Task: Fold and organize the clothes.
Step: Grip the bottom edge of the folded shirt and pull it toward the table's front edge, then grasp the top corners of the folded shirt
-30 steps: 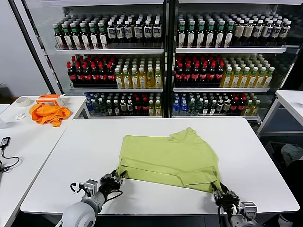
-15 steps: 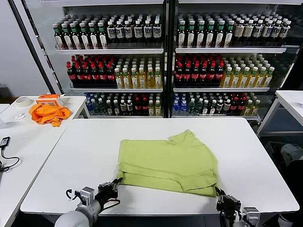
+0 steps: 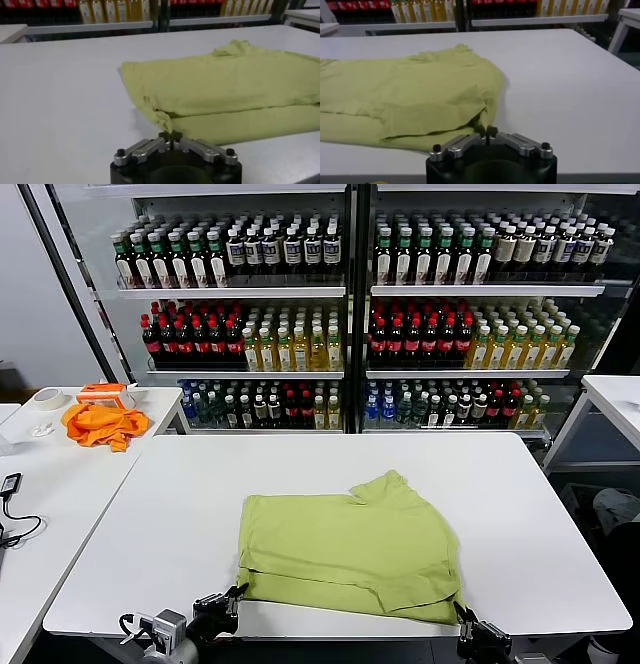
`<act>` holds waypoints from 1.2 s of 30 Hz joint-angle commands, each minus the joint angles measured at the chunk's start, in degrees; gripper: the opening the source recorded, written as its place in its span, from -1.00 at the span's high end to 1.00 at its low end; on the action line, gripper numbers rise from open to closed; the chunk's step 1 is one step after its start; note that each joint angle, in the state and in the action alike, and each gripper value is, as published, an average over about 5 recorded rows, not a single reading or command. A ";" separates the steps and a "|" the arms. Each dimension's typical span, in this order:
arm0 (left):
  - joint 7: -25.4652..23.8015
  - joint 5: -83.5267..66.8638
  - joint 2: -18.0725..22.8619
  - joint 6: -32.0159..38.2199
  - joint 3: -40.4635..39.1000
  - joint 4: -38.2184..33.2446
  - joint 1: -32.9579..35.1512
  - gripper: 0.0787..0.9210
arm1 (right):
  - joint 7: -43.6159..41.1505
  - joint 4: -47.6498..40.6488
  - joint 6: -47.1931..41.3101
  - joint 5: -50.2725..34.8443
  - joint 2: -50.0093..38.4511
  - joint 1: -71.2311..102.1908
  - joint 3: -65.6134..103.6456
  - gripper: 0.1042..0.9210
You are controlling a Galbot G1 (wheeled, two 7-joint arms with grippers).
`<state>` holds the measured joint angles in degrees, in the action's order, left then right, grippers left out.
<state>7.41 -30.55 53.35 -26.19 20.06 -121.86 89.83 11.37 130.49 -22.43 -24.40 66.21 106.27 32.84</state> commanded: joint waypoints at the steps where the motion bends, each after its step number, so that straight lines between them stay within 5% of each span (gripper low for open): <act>1: 0.59 1.97 -0.53 -0.46 1.31 -2.73 2.82 0.77 | 0.03 4.50 0.21 0.30 -1.07 1.51 3.40 0.72; 5: 0.64 0.24 -0.99 -1.14 2.38 -5.60 2.08 0.50 | 0.43 7.32 -0.88 -3.13 -2.83 -1.28 6.39 0.45; 11: 0.98 -5.30 -1.64 -2.38 3.55 -7.76 -3.90 0.09 | 2.52 -0.06 -3.23 -6.19 -4.97 -17.38 1.83 0.02; 22: -4.70 -9.13 -1.37 -0.30 -5.47 14.60 -27.80 -0.66 | 8.29 -21.12 -9.50 -11.10 -2.79 -48.46 -15.94 -0.70; 36: -8.93 -8.19 2.16 0.66 -13.04 34.70 -42.28 -0.77 | 10.10 -43.72 -8.70 -10.02 4.66 -64.96 -24.32 -0.76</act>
<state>0.85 -38.43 54.72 -25.82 10.44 -99.00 56.99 20.21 102.96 -30.77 -33.92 67.46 55.12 14.64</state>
